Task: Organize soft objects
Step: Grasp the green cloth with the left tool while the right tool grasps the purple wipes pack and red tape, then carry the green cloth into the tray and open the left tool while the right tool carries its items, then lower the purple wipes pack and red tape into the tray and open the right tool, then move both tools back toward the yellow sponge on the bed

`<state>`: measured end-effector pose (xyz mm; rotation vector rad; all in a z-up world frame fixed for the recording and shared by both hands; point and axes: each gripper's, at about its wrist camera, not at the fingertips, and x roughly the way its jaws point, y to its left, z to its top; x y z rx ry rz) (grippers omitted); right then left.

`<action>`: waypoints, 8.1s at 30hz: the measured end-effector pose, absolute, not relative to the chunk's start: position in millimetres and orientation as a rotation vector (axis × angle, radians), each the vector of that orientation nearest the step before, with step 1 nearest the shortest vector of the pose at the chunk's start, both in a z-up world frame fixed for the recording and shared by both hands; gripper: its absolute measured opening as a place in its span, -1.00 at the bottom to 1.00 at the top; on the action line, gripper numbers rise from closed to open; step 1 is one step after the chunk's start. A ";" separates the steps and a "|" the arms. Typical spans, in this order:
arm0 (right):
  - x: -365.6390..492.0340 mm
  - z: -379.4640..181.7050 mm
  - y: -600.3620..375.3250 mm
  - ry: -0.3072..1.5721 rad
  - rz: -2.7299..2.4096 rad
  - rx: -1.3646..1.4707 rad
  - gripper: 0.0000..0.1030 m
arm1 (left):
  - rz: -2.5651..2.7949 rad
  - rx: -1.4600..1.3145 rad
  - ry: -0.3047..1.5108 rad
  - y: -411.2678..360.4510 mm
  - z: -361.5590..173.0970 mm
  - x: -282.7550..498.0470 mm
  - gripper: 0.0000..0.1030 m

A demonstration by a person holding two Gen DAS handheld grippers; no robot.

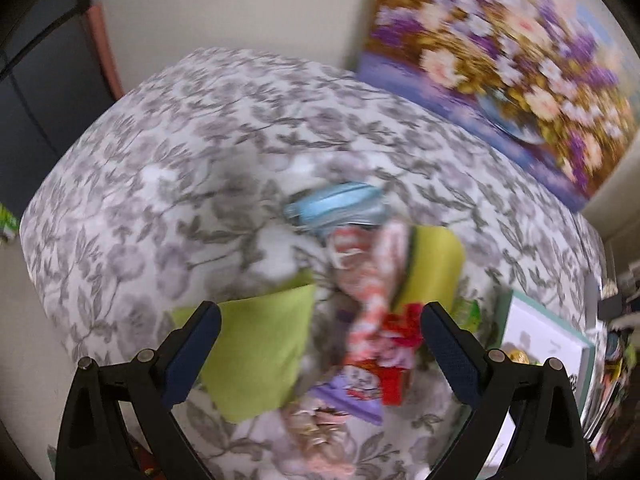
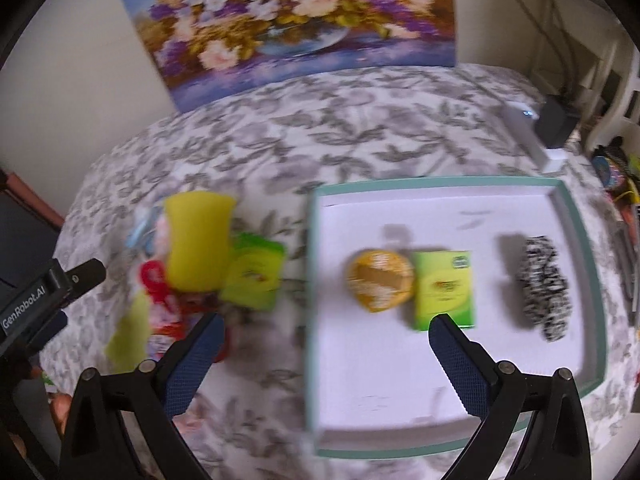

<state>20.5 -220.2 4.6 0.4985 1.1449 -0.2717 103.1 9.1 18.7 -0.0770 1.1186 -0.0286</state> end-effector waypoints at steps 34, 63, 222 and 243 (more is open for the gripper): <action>75.2 -54.3 -109.9 1.283 -0.040 0.533 0.80 | 0.153 -0.187 1.395 92.4 -71.3 129.6 0.94; 84.7 -73.2 -104.4 1.303 -0.082 0.460 0.35 | 0.114 -0.123 1.478 75.2 -123.5 145.2 0.93; -56.3 -27.9 -337.9 1.199 -0.461 0.549 0.77 | -0.300 0.159 1.278 -149.1 -33.0 34.2 0.89; -38.7 -32.8 -312.4 1.206 -0.402 0.464 1.00 | -0.137 0.088 1.259 -93.8 -25.8 70.0 0.91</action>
